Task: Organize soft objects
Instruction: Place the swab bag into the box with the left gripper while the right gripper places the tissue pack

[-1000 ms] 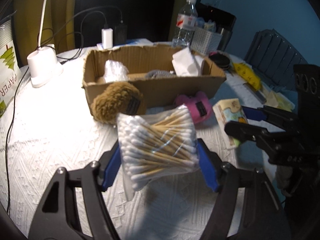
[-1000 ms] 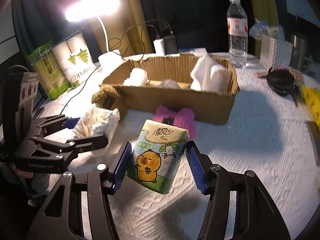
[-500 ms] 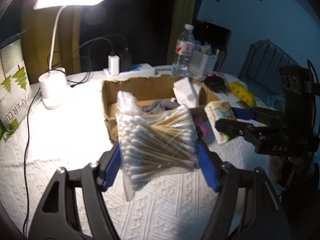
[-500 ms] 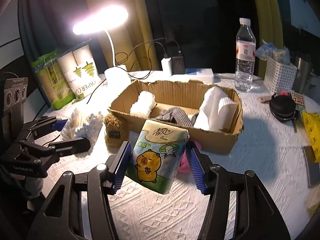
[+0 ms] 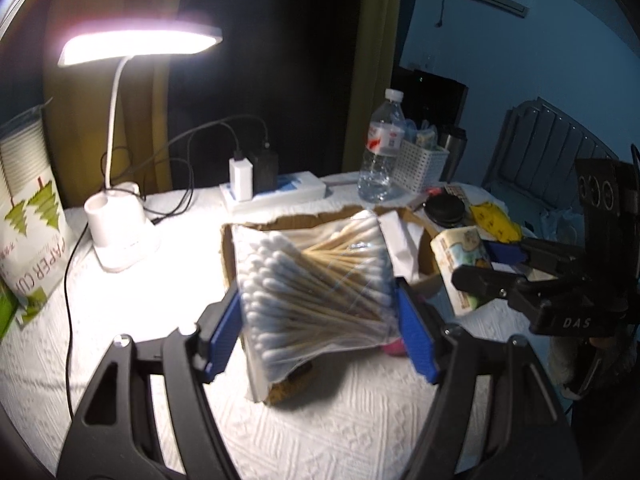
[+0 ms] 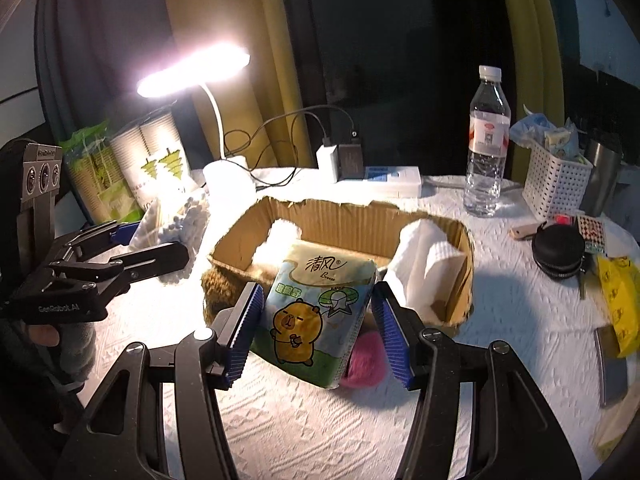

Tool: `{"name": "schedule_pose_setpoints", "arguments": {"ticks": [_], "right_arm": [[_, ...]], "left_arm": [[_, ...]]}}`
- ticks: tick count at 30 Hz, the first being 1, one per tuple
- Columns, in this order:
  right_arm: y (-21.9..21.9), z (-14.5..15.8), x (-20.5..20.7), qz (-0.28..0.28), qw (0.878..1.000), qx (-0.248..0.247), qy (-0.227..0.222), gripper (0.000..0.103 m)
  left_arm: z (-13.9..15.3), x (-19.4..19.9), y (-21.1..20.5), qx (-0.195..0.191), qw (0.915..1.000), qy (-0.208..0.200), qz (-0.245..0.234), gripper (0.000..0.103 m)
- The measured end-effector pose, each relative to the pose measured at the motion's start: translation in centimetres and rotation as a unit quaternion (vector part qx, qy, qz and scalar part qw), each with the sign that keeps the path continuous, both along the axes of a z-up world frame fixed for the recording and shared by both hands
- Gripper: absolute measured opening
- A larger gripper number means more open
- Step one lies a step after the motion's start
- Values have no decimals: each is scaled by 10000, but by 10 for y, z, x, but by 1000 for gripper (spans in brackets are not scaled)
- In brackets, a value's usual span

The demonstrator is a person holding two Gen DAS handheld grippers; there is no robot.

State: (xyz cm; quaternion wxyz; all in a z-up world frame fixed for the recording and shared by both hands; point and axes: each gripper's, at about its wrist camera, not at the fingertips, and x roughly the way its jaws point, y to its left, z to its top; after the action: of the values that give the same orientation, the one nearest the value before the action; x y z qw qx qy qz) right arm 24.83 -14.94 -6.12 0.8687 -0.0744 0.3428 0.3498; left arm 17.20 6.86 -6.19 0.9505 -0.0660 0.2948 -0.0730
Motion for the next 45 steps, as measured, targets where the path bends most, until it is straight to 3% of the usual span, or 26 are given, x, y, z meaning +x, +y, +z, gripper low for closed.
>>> {"name": "schedule_pose_setpoints", "arguments": {"ticks": [12,18,20,22,31,45], "right_arm": [[4,5,39,-115,9998,125,-62,60],[7,-2,58,-142,9998,158,24,60],[9,-5,63,-138,9998,158,59,60],[11,-8,68,-146,9997,162,88,60],[14,-17,75,-230,9996,71,160,63],[-1,-2,41,-380,9993,52,7,63]], "left_arm": [[-12,39,6,-18,10000,82,31,72],[-28,59,8,-77,9993,357,100,73],[-33,65,9,-126,9988,455,100,75],[-36,68,8,-147,9987,481,95,89],[-34,67,8,-121,9989,429,122,91],[-14,34,5,-44,9997,198,151,91]]}}
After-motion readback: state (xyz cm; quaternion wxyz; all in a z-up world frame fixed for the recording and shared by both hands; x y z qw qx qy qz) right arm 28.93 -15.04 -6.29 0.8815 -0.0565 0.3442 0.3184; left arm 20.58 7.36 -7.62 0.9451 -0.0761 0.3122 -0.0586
